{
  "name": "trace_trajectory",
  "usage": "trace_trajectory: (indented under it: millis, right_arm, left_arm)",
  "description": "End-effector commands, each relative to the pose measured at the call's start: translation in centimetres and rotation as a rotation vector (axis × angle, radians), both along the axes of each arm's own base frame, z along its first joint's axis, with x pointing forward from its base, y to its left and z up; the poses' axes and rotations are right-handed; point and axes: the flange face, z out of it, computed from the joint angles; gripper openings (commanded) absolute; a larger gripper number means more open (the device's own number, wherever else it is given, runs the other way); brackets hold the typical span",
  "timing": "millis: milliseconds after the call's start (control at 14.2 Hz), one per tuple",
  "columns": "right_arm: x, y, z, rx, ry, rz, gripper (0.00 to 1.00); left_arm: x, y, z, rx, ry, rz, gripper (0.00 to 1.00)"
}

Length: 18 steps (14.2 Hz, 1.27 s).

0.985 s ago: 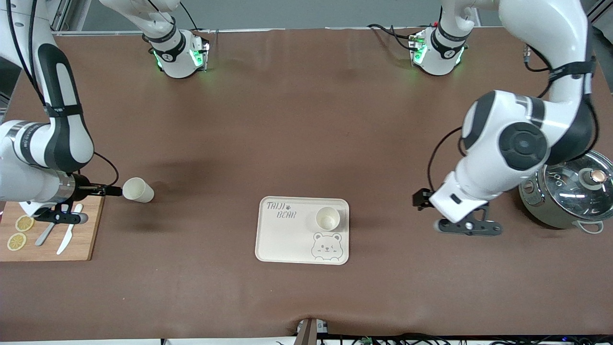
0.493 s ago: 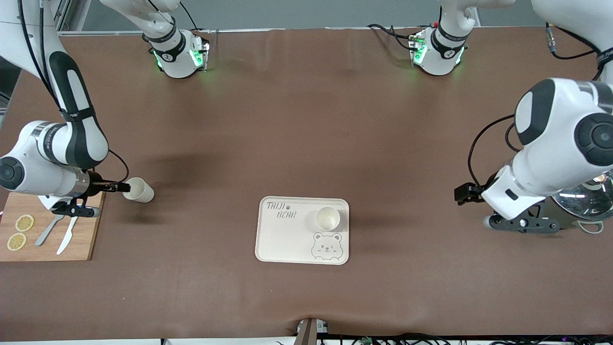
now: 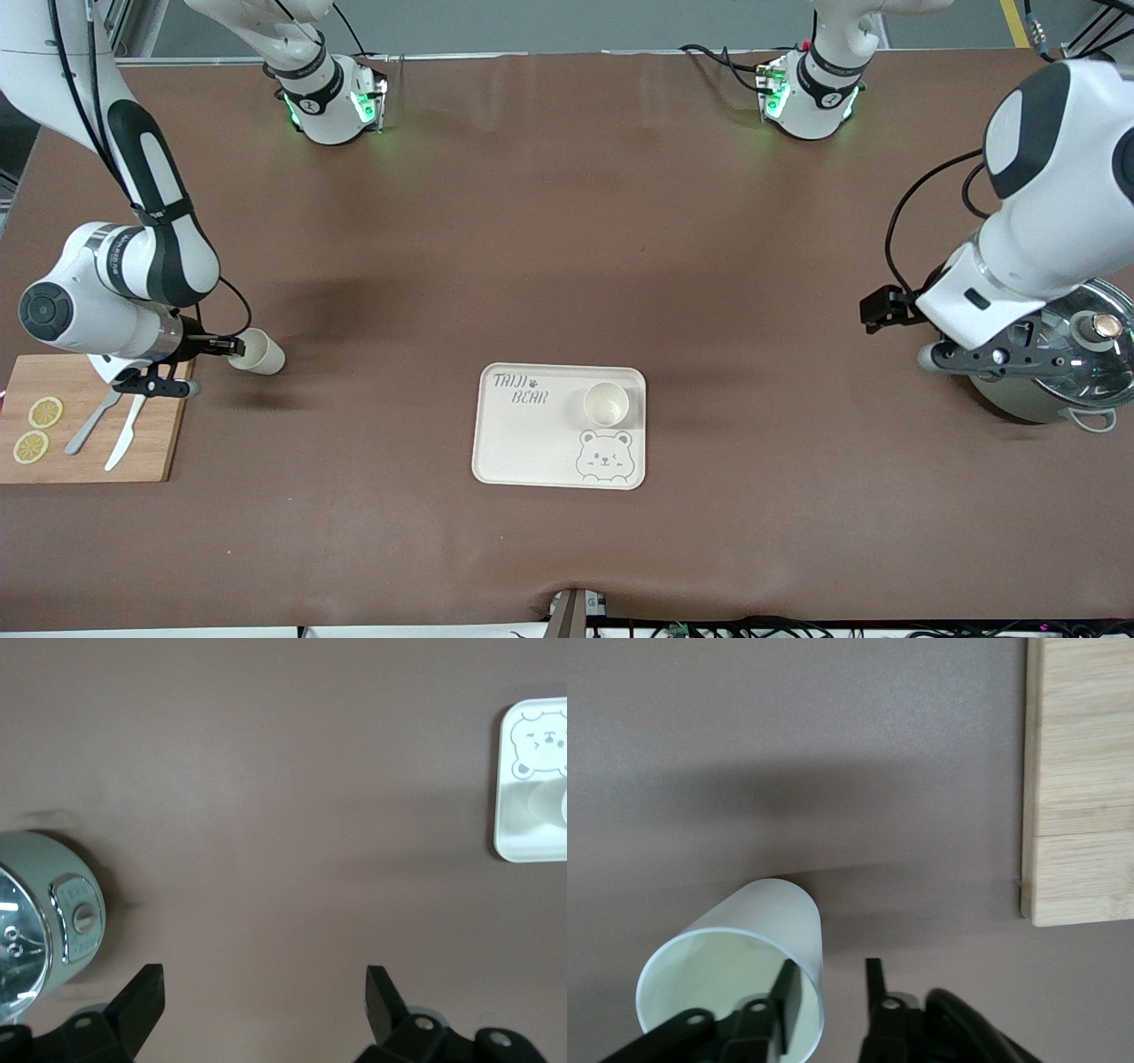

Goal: Place white IKEA cup upright on tray with both arms
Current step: 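Close the right gripper on the white cup by the cutting board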

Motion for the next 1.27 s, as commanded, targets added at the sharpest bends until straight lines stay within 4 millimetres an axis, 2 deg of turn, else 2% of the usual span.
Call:
trace_trajectory:
  millis: [0, 141, 352, 633, 774, 915, 1126, 1196]
  right_arm:
    - [-0.2, 0.3, 0.4, 0.004, -0.011, 0.005, 0.02]
    - [-0.2, 0.6, 0.5, 0.006, -0.009, 0.007, 0.0]
    - [0.7, 2.2, 1.5, 0.008, -0.017, 0.027, 0.0]
    - [4.0, 5.0, 6.6, 0.133, -0.016, -0.032, 0.0]
    - [5.5, 7.1, 7.7, 0.178, -0.043, -0.046, 0.0]
    - [6.7, 11.2, 8.7, 0.185, -0.054, -0.122, 0.0]
    - [8.4, 20.6, 9.2, 0.155, -0.039, -0.236, 0.0]
    - [8.8, 23.0, 9.3, 0.146, -0.038, -0.283, 0.0]
  left_arm:
    - [-4.2, 0.4, 1.6, -0.03, 0.007, 0.014, 1.0]
    - [-6.6, 0.6, 2.5, -0.028, 0.002, 0.014, 1.0]
    - [-8.7, 0.8, 3.1, -0.023, -0.002, 0.014, 1.0]
    - [-9.5, 2.0, 3.8, -0.023, -0.013, 0.027, 1.0]
    - [-9.6, 2.0, 3.9, -0.022, -0.014, 0.027, 1.0]
    - [-9.6, 2.4, 3.9, -0.025, -0.012, 0.032, 1.0]
    - [-10.0, 2.8, 4.0, -0.041, -0.012, 0.038, 1.0]
    - [-10.1, 3.3, 4.4, -0.046, -0.018, 0.045, 1.0]
